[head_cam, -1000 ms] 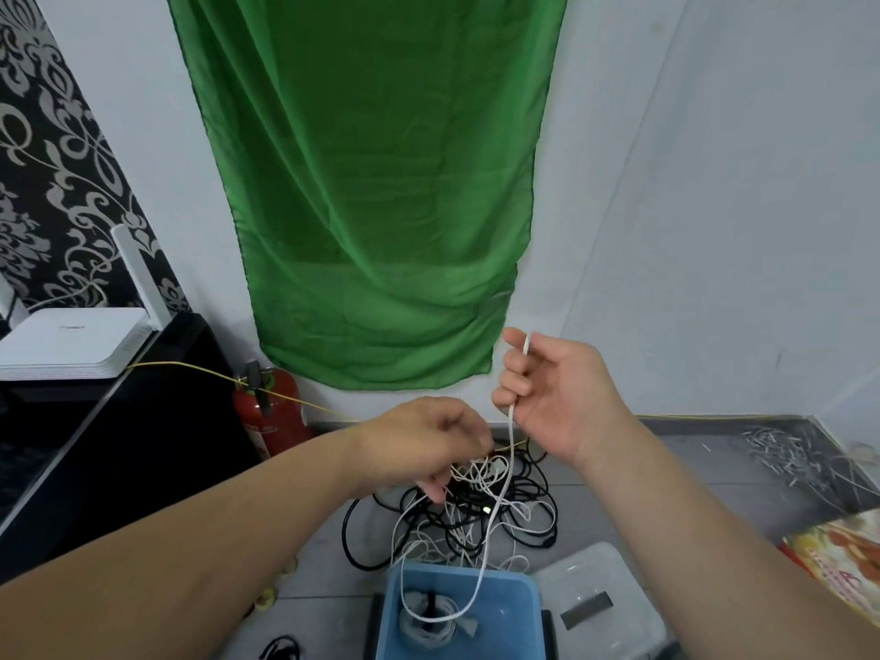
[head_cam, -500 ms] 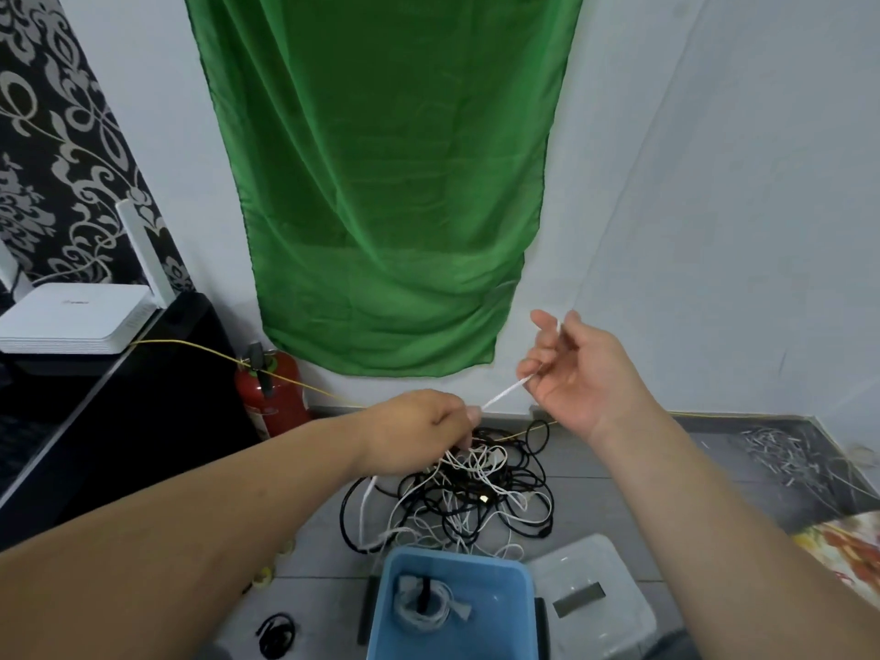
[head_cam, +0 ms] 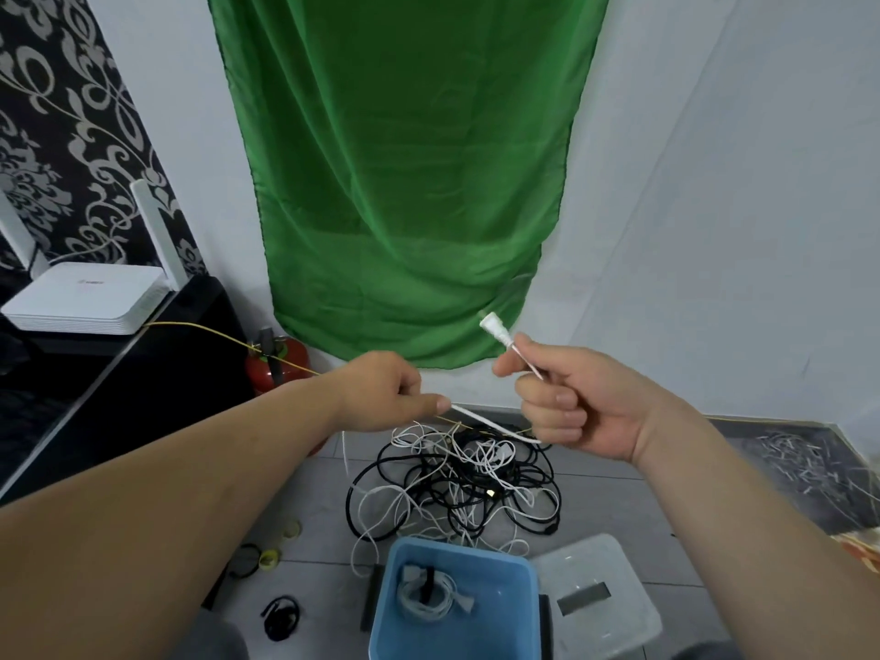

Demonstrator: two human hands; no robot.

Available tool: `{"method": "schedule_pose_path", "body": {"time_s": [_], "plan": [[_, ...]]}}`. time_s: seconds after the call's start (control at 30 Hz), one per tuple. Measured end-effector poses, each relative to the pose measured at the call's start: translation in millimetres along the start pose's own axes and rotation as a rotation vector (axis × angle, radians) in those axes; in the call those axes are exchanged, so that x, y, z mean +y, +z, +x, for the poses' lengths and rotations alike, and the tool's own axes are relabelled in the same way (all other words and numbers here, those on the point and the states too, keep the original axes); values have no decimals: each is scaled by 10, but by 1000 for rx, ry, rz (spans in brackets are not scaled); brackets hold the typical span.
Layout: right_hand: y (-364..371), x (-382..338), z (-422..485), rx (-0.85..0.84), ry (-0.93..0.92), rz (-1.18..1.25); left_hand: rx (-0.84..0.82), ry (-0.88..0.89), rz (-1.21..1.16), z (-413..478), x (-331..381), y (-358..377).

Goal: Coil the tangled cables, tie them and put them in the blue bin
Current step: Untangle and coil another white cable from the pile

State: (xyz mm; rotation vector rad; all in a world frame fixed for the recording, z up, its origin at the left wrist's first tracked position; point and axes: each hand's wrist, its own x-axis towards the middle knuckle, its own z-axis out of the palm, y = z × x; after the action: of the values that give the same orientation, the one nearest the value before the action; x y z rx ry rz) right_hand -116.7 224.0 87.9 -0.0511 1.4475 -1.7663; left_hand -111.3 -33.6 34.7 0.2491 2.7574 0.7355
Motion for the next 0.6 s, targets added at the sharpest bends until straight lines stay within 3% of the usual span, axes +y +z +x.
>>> {"method": "schedule_pose_path", "body": {"time_s": [0.13,0.27,0.43,0.5,0.6], "plan": [[139,53,-51,-119,101,-263,94,-77,6,6,-17,-53],[310,271,67,-25,263,-499,192,-58,-227,32,143,-136],[283,330,298,296,97,18,263,-60,-465,16,464,-152],[234,298,326,321,23,168,141,-62,-636,-34,576,-124],[232,276,335,347,-55,265,-72,2,-609,-114,676,9]]}}
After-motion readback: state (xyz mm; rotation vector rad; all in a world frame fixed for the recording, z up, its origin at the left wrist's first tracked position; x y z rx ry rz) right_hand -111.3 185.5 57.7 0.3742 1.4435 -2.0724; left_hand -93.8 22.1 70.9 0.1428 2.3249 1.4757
